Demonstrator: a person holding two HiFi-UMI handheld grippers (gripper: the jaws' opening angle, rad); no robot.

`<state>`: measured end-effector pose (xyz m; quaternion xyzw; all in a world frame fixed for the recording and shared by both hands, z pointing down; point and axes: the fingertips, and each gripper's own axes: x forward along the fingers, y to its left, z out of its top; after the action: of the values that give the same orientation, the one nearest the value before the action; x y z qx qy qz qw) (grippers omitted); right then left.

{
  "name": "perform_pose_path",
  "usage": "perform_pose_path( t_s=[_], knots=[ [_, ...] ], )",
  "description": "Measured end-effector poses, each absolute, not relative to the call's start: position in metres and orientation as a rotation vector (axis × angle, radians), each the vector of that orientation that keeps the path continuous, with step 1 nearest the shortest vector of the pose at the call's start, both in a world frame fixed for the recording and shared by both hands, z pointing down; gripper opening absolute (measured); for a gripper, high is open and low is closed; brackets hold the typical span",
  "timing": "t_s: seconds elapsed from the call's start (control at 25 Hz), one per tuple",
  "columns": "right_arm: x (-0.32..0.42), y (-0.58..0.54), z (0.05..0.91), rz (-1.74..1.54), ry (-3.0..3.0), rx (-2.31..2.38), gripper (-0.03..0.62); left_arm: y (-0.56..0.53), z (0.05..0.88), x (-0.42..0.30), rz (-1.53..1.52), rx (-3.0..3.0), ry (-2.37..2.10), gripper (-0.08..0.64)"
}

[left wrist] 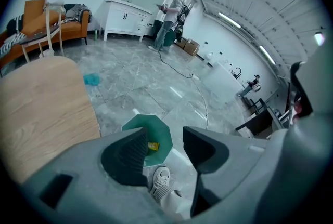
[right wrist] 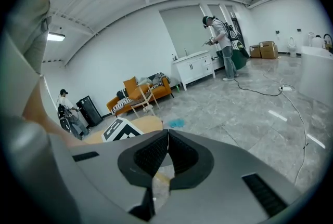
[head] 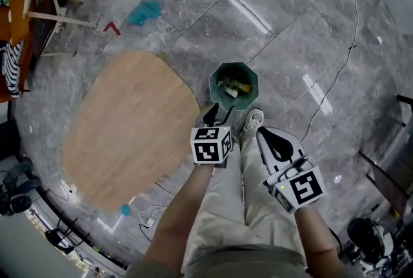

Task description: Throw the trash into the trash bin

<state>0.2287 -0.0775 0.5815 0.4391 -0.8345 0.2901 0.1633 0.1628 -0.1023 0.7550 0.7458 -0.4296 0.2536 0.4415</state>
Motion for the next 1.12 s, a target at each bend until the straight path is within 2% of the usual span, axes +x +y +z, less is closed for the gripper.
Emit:
perform_pose_path(
  t_s=[1.12],
  knots=[
    [0.182,-0.069,0.477,0.647,-2.476,1.075,0.009,-0.083,0.6,0.117,0.461,1.852,-1.163,0.207]
  ],
)
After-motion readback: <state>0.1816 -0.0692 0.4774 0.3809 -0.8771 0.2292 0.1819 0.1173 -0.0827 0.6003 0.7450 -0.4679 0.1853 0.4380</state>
